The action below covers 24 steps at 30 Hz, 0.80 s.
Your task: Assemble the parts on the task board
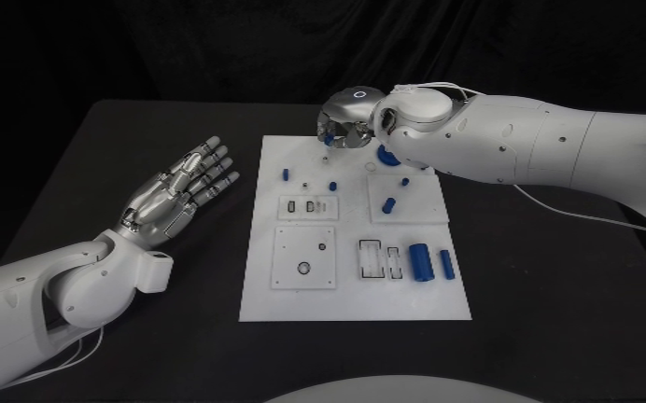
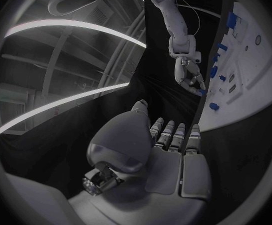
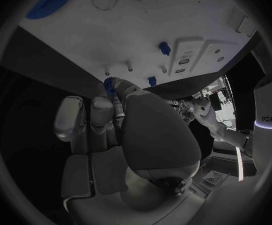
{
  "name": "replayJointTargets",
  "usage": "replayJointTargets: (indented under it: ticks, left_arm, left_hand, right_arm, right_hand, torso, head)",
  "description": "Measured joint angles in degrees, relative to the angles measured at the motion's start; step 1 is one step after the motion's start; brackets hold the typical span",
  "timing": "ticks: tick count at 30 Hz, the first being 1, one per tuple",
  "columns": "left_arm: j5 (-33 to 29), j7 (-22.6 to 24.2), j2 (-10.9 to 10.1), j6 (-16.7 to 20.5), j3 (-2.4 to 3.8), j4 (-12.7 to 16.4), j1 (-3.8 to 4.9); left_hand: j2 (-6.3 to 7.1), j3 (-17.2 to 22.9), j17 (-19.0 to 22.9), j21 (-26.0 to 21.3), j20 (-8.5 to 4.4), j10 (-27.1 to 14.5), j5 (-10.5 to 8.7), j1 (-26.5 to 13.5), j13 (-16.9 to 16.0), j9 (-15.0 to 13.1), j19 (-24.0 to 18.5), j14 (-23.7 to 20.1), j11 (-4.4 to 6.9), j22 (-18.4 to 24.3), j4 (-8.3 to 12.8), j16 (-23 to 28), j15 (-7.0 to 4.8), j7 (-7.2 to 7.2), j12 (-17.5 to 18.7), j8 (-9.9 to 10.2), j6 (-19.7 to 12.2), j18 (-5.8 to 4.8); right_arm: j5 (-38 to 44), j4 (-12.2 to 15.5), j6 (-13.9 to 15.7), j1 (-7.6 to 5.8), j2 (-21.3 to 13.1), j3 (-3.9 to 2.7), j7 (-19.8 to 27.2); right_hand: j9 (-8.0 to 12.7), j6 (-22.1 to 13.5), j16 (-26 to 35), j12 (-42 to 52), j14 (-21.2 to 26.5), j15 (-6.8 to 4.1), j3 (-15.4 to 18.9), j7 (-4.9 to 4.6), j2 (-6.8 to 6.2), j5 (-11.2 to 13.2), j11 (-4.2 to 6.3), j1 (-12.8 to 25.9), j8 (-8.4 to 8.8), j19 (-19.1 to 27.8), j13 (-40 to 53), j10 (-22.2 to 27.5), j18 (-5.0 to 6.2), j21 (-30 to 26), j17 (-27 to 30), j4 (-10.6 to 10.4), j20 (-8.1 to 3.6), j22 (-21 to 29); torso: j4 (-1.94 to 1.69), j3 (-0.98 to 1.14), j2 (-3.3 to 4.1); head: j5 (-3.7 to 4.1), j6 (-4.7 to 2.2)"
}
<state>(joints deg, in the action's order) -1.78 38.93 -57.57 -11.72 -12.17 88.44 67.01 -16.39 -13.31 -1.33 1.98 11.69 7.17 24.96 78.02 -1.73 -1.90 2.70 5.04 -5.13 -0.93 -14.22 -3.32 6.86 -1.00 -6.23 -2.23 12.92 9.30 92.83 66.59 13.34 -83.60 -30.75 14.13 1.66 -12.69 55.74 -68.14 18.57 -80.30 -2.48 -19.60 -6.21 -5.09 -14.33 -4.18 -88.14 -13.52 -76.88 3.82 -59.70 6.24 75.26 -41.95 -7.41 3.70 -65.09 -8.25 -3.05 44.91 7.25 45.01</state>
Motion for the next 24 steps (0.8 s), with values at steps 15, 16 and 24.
replayJointTargets:
  ticks: [15, 16, 24]
  left_arm:
    - [0.04, 0.0, 0.48, -0.21, 0.0, -0.28, 0.0]
    - [0.04, 0.0, 0.52, -0.23, 0.0, -0.28, 0.0]
    - [0.05, 0.0, 0.74, -0.37, 0.0, -0.44, 0.0]
  left_hand:
    - [0.0, 0.16, 0.01, 0.0, 0.0, 0.0, 0.48, 0.0, 0.0, 0.01, 0.0, 0.0, 0.0, 0.0, 0.16, 0.0, 0.0, 0.09, -0.15, -0.07, 0.09, 0.0]
    - [0.0, 0.28, 0.01, 0.0, 0.0, 0.0, 0.48, 0.0, 0.0, 0.01, 0.0, 0.0, 0.0, 0.0, 0.28, 0.0, 0.0, 0.09, -0.15, -0.07, 0.09, -0.01]
    - [-0.24, 0.4, 0.01, 0.0, 0.0, 0.0, 0.71, 0.24, 0.0, 0.02, 0.0, -0.01, 0.0, 0.0, 0.4, 0.0, 0.0, 0.09, -0.15, -0.06, 0.09, 0.0]
  right_arm:
    - [-0.96, -2.27, -2.49, 0.26, 1.33, -0.14, -0.08]
    - [-0.97, -2.42, -2.55, 0.26, 1.41, -0.14, -0.09]
    - [-1.06, -3.01, -3.07, 0.37, 1.89, -0.11, -0.2]
  right_hand:
    - [-0.33, -0.41, 0.0, -1.66, 0.49, 0.49, 0.0, 0.01, -0.45, 0.4, 0.31, 0.46, 0.71, 0.5, -0.03, -0.33, 0.0, 0.0, 0.45, 0.0, 0.5, 0.3]
    - [-0.35, -0.41, 0.0, -1.66, 0.53, 0.53, 0.0, 0.01, -0.45, 0.4, 0.31, 0.46, 0.71, 0.5, -0.03, -0.33, 0.0, 0.0, 0.44, 0.0, 0.5, 0.3]
    - [-0.59, -0.41, 0.24, -2.25, 0.71, 0.7, 0.0, 0.01, -0.45, 0.4, -0.05, 0.45, 0.72, 0.71, -0.03, 0.03, 0.0, -0.18, 0.64, 0.0, 0.71, 0.44]
  torso:
    - [0.0, -0.06, 0.1]
    - [0.02, -0.06, 0.09]
    - [0.2, 0.05, 0.04]
  head:
    - [0.32, 0.5]
    - [0.33, 0.51]
    - [0.31, 0.68]
